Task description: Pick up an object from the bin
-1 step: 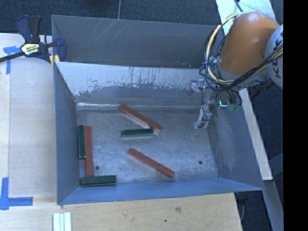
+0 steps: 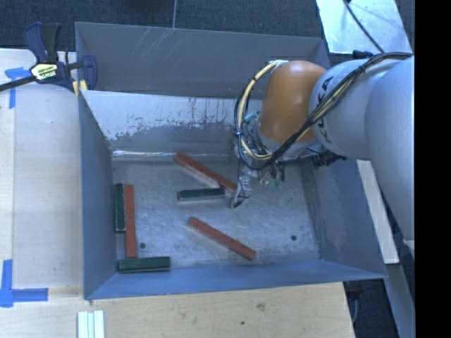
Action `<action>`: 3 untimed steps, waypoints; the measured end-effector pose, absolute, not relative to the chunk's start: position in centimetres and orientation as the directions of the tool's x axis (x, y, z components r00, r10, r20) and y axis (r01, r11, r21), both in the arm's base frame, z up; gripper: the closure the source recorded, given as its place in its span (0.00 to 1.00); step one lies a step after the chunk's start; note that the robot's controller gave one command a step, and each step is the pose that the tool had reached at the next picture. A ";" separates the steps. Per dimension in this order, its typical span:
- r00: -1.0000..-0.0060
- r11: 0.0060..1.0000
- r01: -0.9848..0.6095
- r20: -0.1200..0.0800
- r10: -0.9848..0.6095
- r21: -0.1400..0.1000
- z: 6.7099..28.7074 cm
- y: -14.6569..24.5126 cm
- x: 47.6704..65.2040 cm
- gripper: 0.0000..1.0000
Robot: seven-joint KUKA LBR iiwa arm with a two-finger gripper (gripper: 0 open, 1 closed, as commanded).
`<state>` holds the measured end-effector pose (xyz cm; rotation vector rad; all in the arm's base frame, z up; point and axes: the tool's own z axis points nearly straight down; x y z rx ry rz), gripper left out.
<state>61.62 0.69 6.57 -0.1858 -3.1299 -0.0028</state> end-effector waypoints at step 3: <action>-0.996 0.996 0.090 -0.001 0.090 0.001 7.2 9.8 58.2 0.00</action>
Offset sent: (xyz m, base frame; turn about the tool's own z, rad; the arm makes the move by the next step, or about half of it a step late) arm -0.0189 0.0724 0.0343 -0.0835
